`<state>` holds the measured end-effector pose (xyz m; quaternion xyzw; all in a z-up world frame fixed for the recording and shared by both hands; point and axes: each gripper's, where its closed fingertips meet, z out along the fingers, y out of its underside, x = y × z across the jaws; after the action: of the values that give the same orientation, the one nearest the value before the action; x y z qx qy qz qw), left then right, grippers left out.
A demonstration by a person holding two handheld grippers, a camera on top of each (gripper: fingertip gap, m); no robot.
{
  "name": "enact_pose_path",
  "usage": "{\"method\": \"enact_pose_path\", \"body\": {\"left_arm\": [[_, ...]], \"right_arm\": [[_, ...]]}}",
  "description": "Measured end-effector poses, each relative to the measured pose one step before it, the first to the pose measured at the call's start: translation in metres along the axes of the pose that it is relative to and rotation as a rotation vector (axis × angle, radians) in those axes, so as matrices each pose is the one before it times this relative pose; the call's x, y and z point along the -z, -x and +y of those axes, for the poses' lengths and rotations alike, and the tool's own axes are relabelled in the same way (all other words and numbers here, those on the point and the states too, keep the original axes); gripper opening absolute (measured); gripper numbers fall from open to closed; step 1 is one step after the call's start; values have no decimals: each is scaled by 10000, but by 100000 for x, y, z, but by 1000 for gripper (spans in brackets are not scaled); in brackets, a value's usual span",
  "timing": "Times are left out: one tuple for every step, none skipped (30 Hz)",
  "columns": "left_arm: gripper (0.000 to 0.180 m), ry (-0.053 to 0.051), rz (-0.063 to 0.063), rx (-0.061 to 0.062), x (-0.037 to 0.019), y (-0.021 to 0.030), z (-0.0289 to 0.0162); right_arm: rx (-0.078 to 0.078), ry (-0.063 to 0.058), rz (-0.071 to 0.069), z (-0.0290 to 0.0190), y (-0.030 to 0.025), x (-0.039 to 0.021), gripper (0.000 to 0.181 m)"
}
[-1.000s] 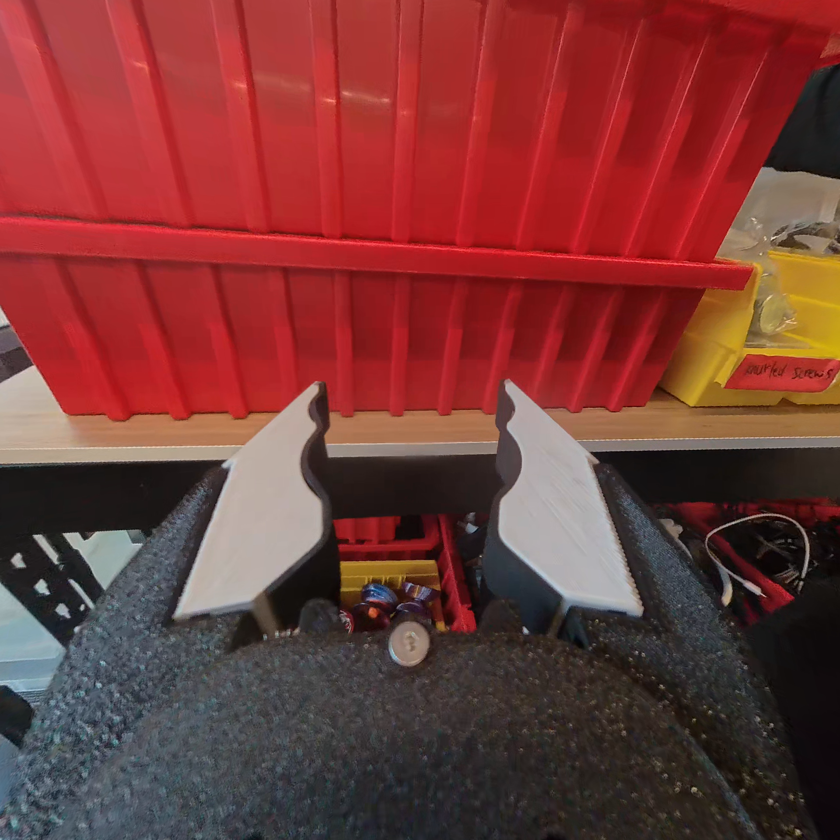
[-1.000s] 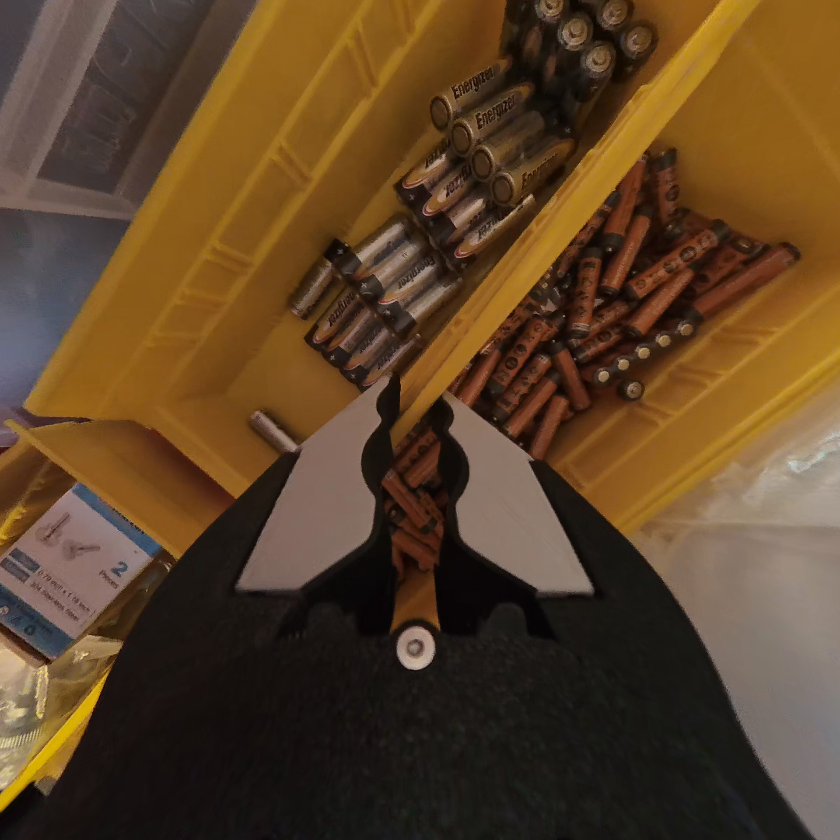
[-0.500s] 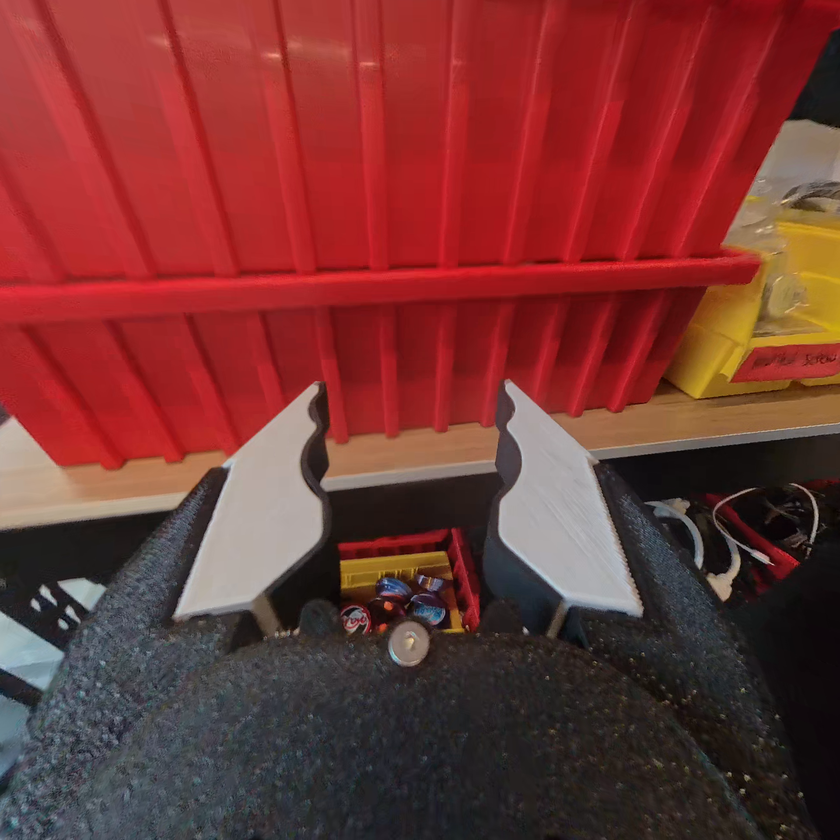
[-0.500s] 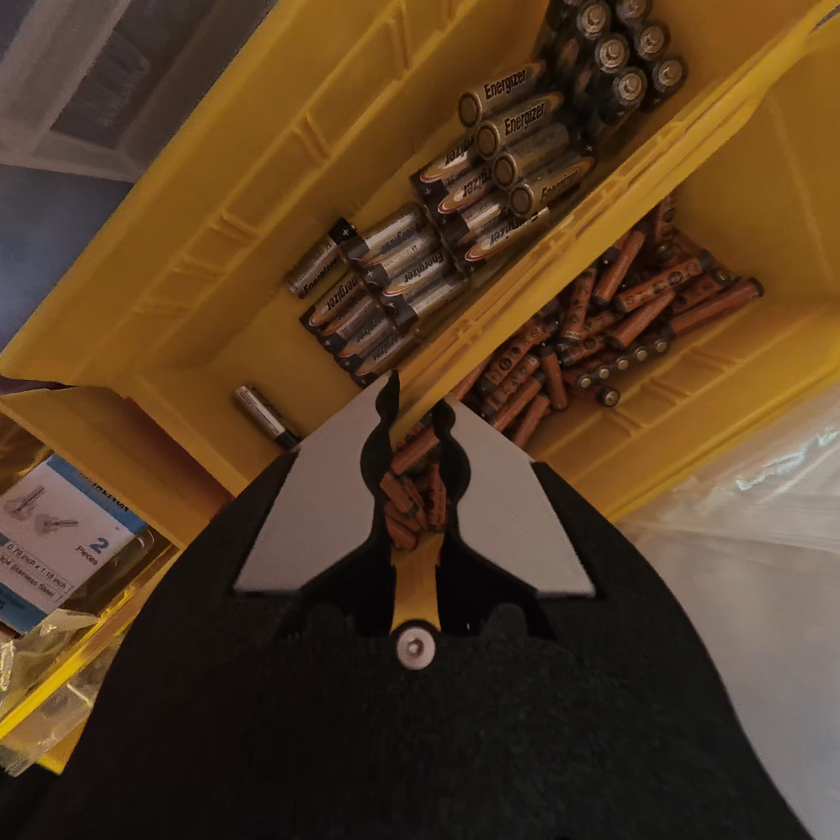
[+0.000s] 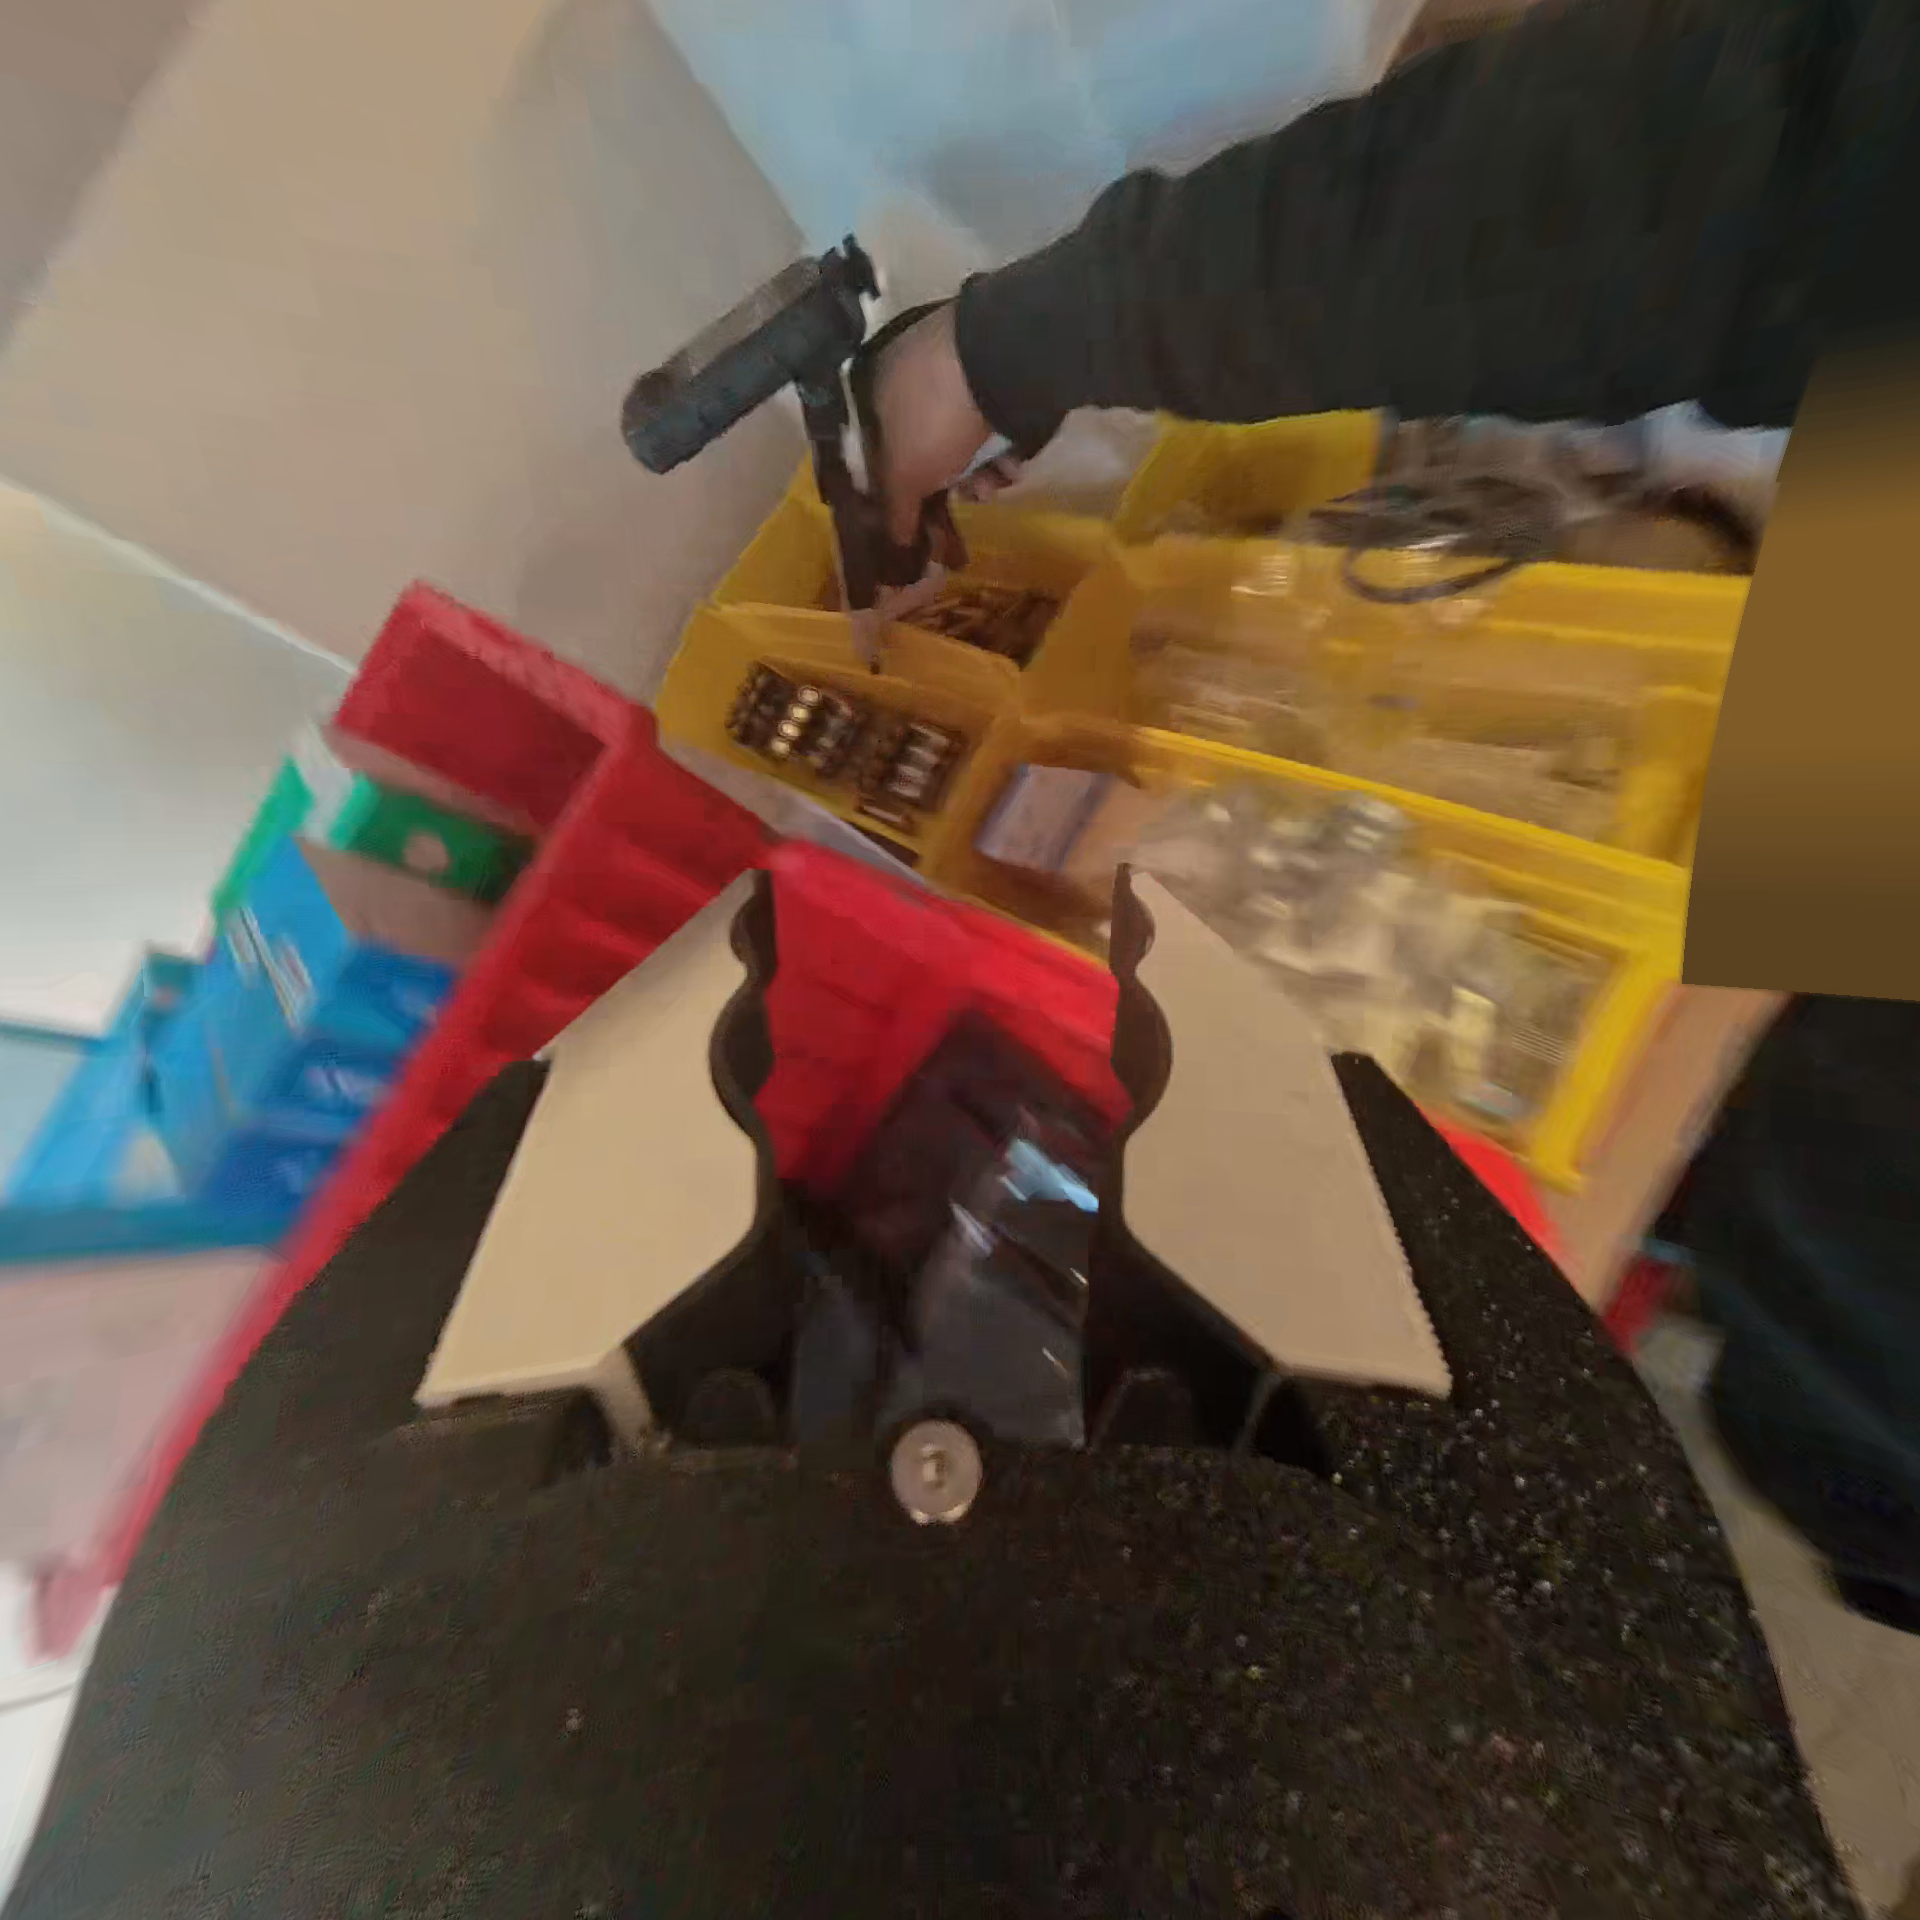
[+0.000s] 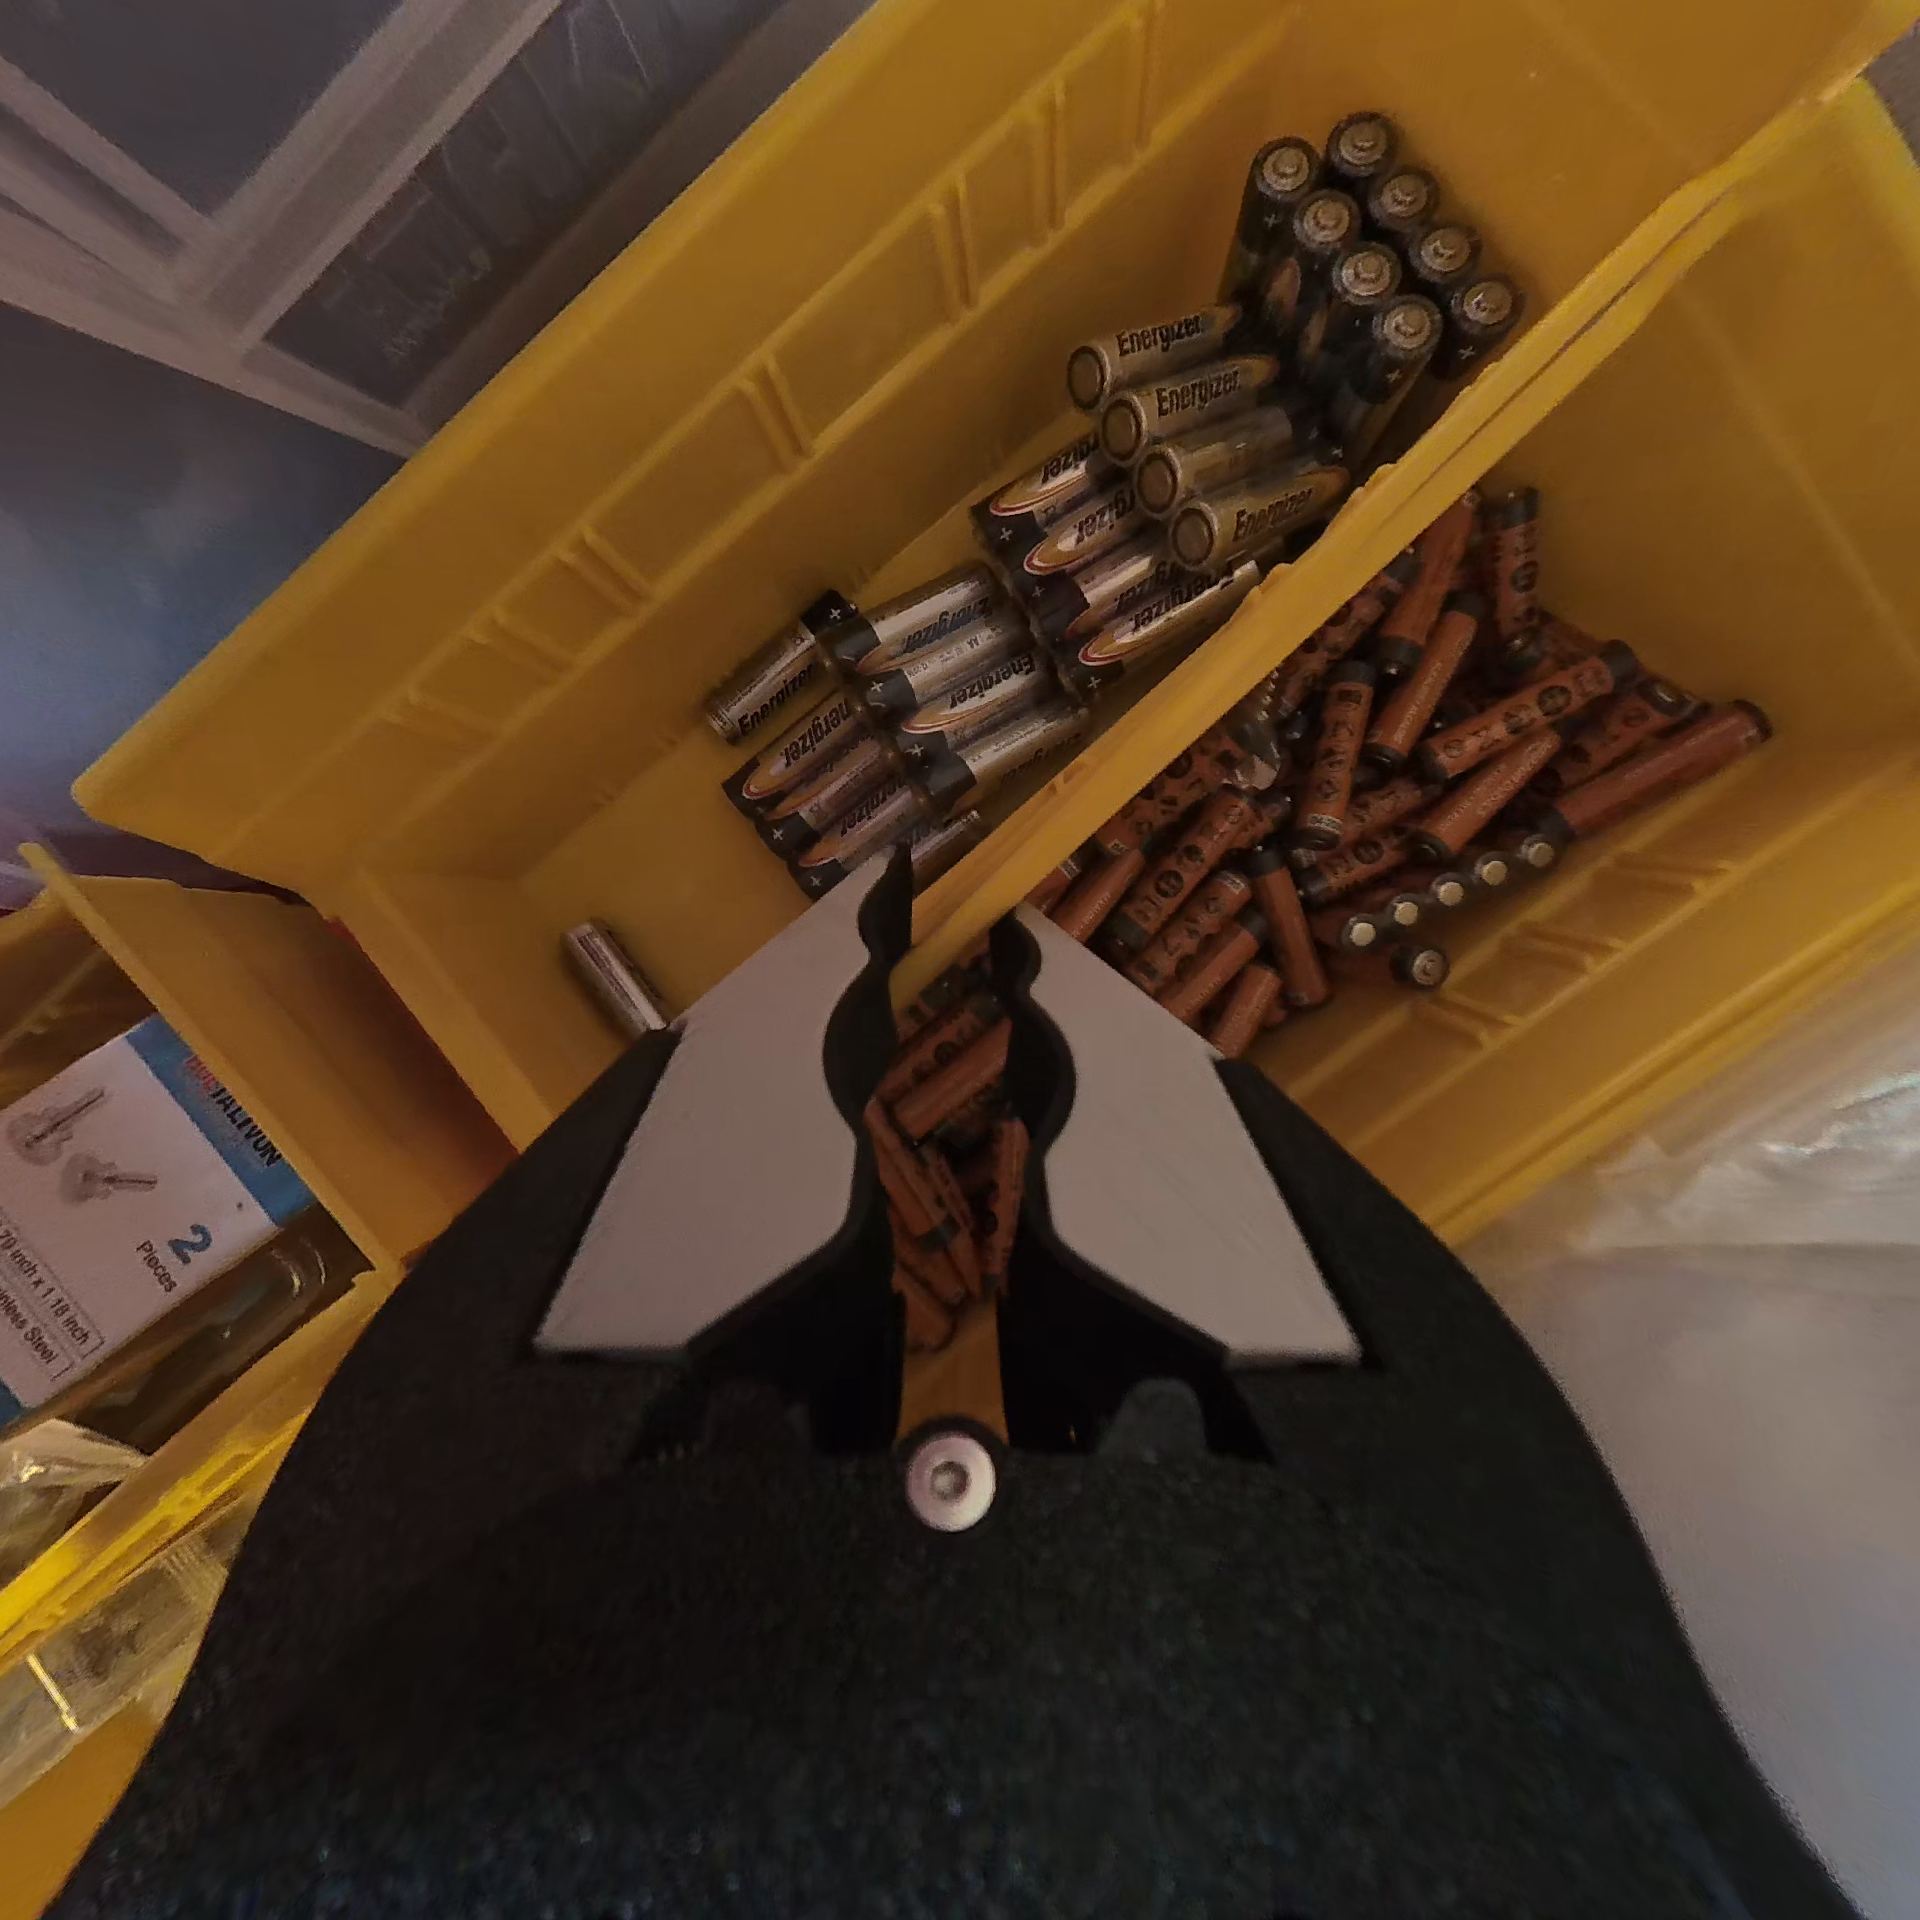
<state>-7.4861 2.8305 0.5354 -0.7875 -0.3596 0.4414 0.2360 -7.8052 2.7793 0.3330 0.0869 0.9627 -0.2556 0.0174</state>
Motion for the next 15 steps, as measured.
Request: {"method": "enact_pose_path", "body": {"left_arm": [[62, 503, -29, -489, -3437, 1508, -1430], [60, 518, 254, -119, -3516, 1110, -1189], [58, 499, 339, 130, -3432, 931, -1047], [55, 421, 237, 123, -3231, 911, -986], [52, 517, 22, 91, -3030, 981, -672], [53, 533, -107, 169, -2813, 905, -544], [52, 394, -36, 366, -2545, 525, -601], [50, 266, -42, 566, -2279, 391, -579], [49, 256, -82, 643, -2077, 371, -397], [49, 224, -74, 592, -1855, 247, -247], [47, 180, -243, 470, -1689, 591, -121], [46, 93, -332, 489, -1344, 755, -90], [45, 109, -114, 574, -1299, 488, 56], [45, 148, -6, 429, -1142, 295, 102], [45, 71, -226, 237, -909, 607, -75]], "right_arm": [[-37, -120, -54, 13, -43, 21, 12], [-34, -130, -68, 9, -28, 36, 12], [-52, -127, -87, 32, -24, 35, 12], [-38, -121, -84, 24, -24, 33, 12], [-13, -90, -77, 21, -23, 25, 12], [-15, -76, -99, 26, -29, 47, 12], [-45, -65, -113, 18, -24, 24, 12], [-38, -35, -67, 1, -32, 23, 12], [-42, -36, -72, -7, -2, -33, 12], [-155, -82, -144, -4, -19, -2, 13], [-182, -131, -136, -15, -25, 17, 13], [-186, -157, -109, -4, -33, 25, 13], [-215, -166, -97, 13, -13, -3, 13], [-255, -187, -101, -12, -10, -17, 14], [-224, -167, -110, 25, -9, -12, 14]]}}
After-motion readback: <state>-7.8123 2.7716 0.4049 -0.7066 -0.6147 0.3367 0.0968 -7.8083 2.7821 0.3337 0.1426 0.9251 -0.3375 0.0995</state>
